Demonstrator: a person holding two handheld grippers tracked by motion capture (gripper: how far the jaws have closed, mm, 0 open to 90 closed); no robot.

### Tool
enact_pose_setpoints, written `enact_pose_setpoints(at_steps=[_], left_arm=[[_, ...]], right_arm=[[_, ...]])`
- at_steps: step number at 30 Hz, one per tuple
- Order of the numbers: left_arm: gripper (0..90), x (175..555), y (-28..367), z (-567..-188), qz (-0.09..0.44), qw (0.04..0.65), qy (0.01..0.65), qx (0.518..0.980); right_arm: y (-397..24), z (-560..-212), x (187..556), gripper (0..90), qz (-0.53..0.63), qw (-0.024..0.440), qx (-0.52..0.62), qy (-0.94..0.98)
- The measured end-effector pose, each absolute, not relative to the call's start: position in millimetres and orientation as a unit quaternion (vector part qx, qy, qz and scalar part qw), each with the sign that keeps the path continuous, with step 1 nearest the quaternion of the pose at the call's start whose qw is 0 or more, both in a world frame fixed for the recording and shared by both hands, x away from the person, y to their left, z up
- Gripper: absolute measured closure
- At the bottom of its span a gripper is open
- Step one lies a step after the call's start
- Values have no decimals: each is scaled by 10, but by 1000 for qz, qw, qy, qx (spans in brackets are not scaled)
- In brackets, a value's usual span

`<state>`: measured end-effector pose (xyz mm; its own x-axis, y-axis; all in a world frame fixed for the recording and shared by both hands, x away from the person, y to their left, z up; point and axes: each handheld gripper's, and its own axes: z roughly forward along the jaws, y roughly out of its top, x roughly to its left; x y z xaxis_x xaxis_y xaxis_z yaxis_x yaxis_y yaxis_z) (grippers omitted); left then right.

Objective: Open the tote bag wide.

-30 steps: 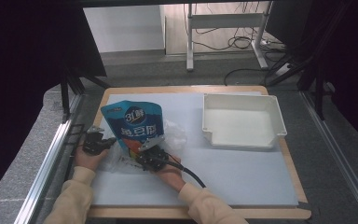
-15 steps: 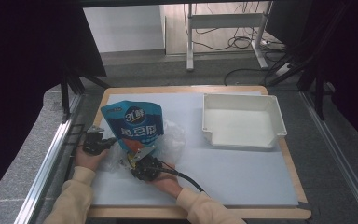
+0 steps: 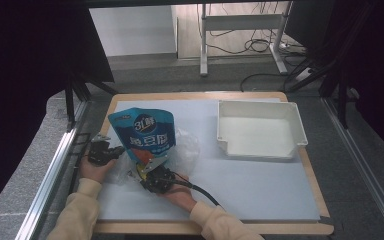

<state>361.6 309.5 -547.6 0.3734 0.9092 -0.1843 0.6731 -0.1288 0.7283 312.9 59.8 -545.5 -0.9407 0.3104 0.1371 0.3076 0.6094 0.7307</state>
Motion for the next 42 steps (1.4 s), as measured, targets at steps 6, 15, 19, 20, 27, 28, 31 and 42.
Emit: enact_pose_setpoints(at_steps=[6, 15, 19, 20, 27, 28, 31, 42], left_arm=[[818, 3617, 3080, -5485, 154, 381, 537, 737], [826, 3614, 3077, -5483, 156, 379, 538, 737], [829, 3614, 3075, -5483, 156, 378, 538, 737], [830, 3613, 3076, -5482, 157, 378, 538, 737], [836, 3615, 3080, -5486, 159, 376, 539, 737], [835, 3616, 3078, -5488, 158, 376, 538, 738], [835, 3616, 3071, -5492, 159, 375, 538, 738], [833, 3615, 3070, -5498, 161, 372, 539, 739]], right_arm=[[459, -5281, 3118, 890, 434, 13, 175, 883], [-79, -4655, 3012, 891, 490, 61, 178, 851], [-333, -4500, 3152, 890, 499, 86, 209, 837], [-369, -4495, 3189, 891, 497, 91, 215, 836], [-613, -4763, 3586, 891, 448, 119, 289, 838], [-627, -4827, 3618, 891, 440, 120, 293, 840], [-628, -4998, 3676, 891, 408, 133, 303, 851], [-745, -5341, 3818, 891, 362, 145, 344, 855]])
